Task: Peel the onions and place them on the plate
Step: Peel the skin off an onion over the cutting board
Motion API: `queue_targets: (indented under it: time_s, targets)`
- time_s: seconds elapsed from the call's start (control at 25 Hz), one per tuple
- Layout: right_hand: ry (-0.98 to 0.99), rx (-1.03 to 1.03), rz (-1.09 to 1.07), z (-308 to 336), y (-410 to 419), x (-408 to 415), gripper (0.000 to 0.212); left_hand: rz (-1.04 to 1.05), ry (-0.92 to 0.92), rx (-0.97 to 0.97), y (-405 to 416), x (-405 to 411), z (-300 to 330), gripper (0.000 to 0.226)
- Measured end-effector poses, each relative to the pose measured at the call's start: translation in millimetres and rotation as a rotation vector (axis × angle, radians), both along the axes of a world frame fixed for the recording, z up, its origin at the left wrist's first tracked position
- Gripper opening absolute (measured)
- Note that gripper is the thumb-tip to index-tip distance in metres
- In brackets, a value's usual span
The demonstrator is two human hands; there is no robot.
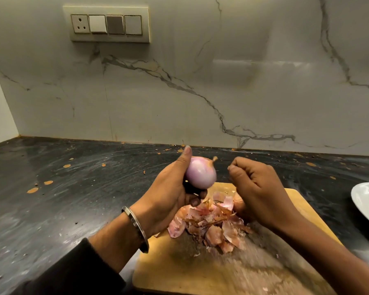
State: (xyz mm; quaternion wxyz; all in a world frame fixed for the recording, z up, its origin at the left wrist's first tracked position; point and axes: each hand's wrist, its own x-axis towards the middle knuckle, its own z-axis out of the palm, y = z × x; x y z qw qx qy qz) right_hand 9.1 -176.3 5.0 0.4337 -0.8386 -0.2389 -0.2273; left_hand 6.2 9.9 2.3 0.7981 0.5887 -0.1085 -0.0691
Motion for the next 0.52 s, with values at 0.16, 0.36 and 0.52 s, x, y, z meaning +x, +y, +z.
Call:
queue_targets:
  time_s: [0.16,0.36,0.52]
  targets:
    - [-0.065,-0.363,-0.063,2.6,-0.9,-5.6,0.04,0.05,0.095,-0.204,4.1,2.0,4.9,0.067]
    - [-0.08,-0.229,0.074,3.4,4.5,-8.6,0.02,0.043,0.125,-0.265,3.4,3.8,3.2,0.054]
    - [-0.121,-0.181,0.063,-4.1,9.2,-8.6,0.024,-0.099,0.175,-0.313,4.5,1.2,5.3,0.05]
